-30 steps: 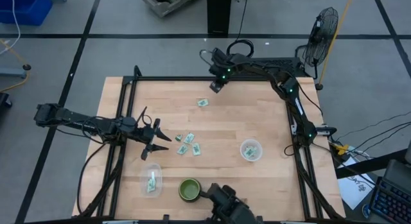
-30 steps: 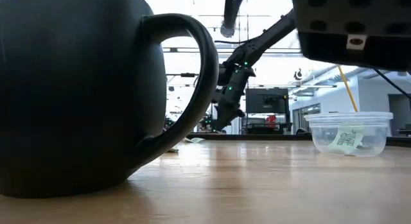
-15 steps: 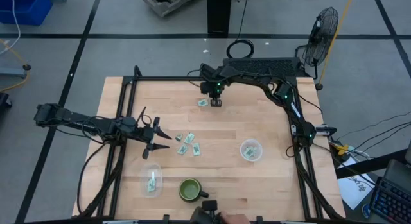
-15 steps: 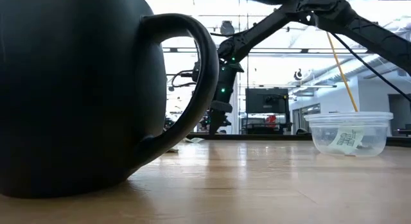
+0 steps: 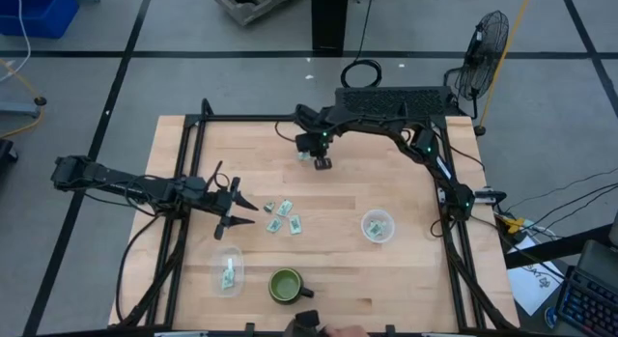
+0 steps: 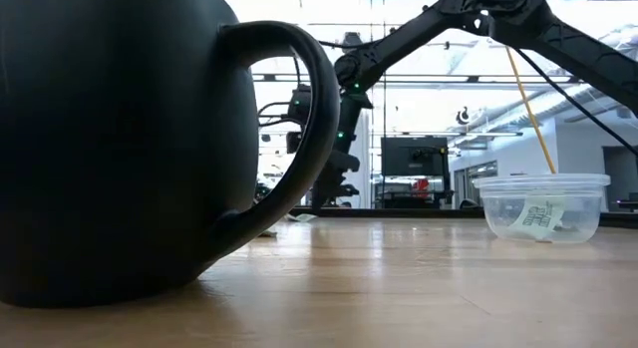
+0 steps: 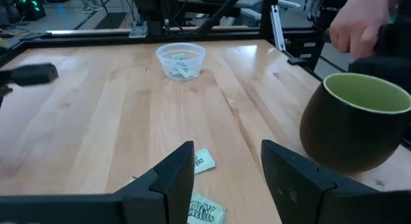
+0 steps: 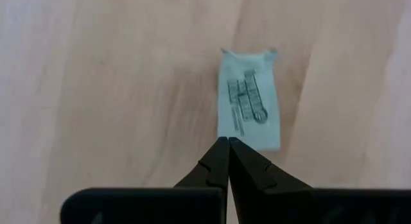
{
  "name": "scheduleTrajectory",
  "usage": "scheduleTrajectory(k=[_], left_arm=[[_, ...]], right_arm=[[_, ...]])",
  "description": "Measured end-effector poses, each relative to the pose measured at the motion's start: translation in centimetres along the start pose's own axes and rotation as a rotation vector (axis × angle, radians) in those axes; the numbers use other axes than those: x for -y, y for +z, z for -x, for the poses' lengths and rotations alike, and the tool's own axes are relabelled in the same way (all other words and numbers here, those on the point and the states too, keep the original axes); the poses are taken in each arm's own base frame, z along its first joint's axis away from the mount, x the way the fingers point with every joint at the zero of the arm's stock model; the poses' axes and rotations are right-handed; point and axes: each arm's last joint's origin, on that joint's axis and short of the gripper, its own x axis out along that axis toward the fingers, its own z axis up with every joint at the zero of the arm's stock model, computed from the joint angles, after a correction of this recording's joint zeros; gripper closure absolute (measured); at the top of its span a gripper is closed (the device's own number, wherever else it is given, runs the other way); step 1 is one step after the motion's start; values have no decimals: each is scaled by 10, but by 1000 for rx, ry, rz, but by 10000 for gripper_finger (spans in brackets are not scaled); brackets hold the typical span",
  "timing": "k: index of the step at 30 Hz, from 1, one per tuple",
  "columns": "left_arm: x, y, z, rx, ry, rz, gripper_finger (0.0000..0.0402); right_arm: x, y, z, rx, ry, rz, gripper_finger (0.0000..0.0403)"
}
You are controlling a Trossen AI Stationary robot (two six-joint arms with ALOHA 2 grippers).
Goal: Pick and place Stevia / Truvia into bins
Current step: Put the white stevia packet into the circular transparent container
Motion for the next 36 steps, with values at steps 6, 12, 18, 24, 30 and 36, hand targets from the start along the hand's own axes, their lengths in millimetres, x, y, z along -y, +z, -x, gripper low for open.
scheduleTrajectory(k=[6, 12, 18, 24, 30, 36], left_arm=[[0, 0, 0, 4, 0, 0, 218], [0, 1, 0, 6, 0, -10, 218], [0, 1, 0, 13, 4, -28, 218], [0, 1, 0, 14, 18, -28, 218], [-4, 1, 0, 11, 154, -31, 218], [-6, 1, 1, 11, 199, -30, 218]], right_arm=[[14, -13, 4, 53, 73, -56, 403], [14, -16, 3, -1, 46, -35, 403], [11, -23, 3, -129, 10, -42, 403], [5, -29, 8, -365, -155, -100, 403], [-2, -6, 40, -194, -240, -130, 403], [-4, 21, 105, 175, -306, -148, 403]])
